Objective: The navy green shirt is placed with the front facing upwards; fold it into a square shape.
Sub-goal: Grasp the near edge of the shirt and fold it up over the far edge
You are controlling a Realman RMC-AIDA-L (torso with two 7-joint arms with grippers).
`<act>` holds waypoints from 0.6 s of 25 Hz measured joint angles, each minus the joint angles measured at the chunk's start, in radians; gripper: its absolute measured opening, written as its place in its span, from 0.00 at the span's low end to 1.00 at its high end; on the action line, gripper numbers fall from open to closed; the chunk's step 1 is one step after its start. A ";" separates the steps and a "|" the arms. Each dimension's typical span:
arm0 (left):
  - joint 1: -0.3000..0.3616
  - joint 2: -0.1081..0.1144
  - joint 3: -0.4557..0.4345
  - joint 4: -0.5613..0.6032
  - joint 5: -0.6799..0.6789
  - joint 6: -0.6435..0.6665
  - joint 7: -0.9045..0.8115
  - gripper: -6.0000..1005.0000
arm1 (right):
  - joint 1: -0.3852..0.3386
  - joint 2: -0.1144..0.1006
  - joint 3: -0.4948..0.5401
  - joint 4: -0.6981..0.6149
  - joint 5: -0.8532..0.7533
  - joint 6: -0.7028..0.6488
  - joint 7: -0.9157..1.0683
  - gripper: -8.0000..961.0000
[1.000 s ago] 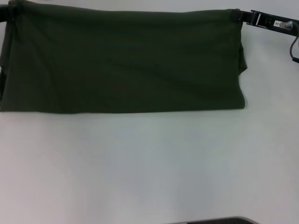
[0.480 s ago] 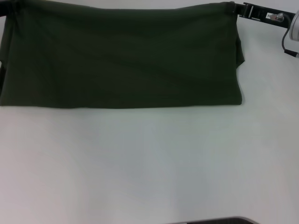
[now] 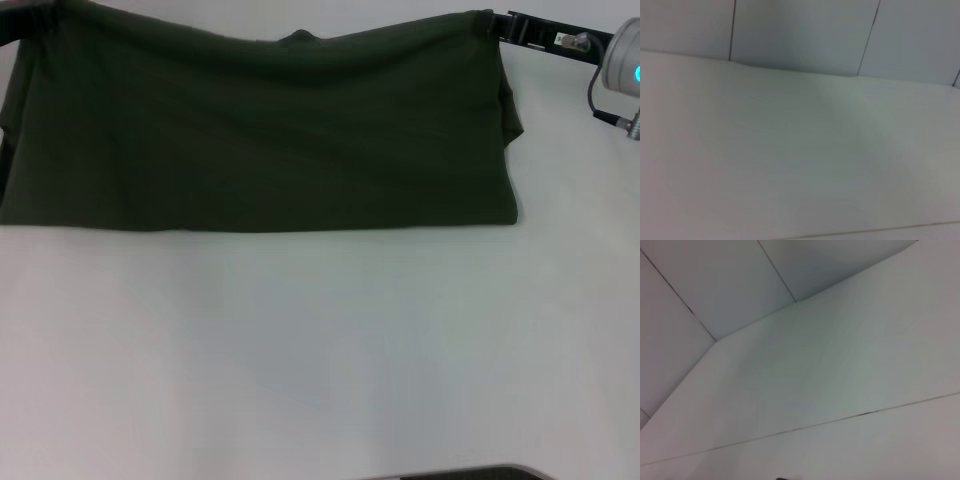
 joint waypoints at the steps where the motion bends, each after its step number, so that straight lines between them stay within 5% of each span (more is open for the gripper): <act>1: 0.002 -0.006 0.000 0.002 -0.011 -0.011 0.016 0.11 | 0.002 0.002 -0.001 0.000 0.006 0.006 -0.001 0.13; 5: 0.003 -0.017 0.000 0.004 -0.054 -0.090 0.031 0.14 | 0.008 0.005 -0.007 0.001 0.044 0.033 0.001 0.13; 15: 0.004 -0.029 0.028 0.008 -0.091 -0.223 0.042 0.33 | 0.010 0.005 -0.049 -0.001 0.128 0.101 -0.004 0.41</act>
